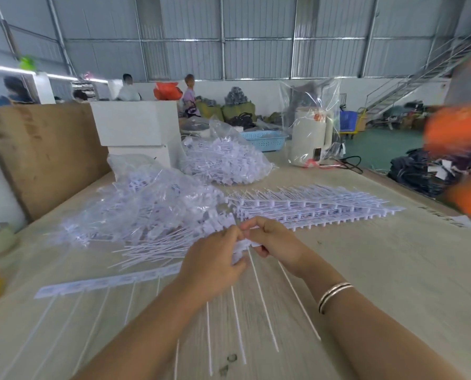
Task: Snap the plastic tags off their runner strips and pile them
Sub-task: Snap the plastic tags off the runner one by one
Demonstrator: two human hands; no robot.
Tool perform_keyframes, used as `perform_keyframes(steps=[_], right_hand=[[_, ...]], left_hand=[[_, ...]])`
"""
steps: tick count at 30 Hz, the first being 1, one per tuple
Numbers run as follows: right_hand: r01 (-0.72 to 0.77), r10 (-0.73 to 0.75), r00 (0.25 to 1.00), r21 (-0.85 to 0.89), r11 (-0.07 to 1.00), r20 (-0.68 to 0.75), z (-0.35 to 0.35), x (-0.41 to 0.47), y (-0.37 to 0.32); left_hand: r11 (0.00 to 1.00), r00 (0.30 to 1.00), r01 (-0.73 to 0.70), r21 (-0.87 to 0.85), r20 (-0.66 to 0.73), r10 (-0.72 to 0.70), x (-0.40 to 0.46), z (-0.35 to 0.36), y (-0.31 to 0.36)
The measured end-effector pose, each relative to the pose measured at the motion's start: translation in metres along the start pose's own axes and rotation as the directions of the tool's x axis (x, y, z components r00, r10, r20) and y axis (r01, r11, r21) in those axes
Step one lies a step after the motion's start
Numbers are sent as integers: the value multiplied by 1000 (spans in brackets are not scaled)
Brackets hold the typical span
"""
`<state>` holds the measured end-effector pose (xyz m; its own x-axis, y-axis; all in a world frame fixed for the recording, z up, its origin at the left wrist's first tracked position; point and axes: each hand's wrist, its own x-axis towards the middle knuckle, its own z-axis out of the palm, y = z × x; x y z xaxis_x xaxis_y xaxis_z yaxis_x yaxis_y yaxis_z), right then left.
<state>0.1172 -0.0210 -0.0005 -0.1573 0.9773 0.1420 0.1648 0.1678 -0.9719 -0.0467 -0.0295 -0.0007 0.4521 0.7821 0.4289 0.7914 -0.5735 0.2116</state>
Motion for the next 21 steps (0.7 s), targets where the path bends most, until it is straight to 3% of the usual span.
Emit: perform_keyframes(steps=[3, 7, 21], right_hand=[[-10, 14, 998, -50, 999, 64, 2, -8, 6], [45, 4, 988, -310, 950, 154, -3, -15, 5], [86, -27, 977, -273, 958, 213, 4, -18, 6]], left_hand=[[998, 996, -36, 48, -81, 40, -4, 2, -4], [998, 995, -63, 24, -82, 65, -10, 2, -13], [996, 995, -86, -2, 54, 86, -15, 4, -29]])
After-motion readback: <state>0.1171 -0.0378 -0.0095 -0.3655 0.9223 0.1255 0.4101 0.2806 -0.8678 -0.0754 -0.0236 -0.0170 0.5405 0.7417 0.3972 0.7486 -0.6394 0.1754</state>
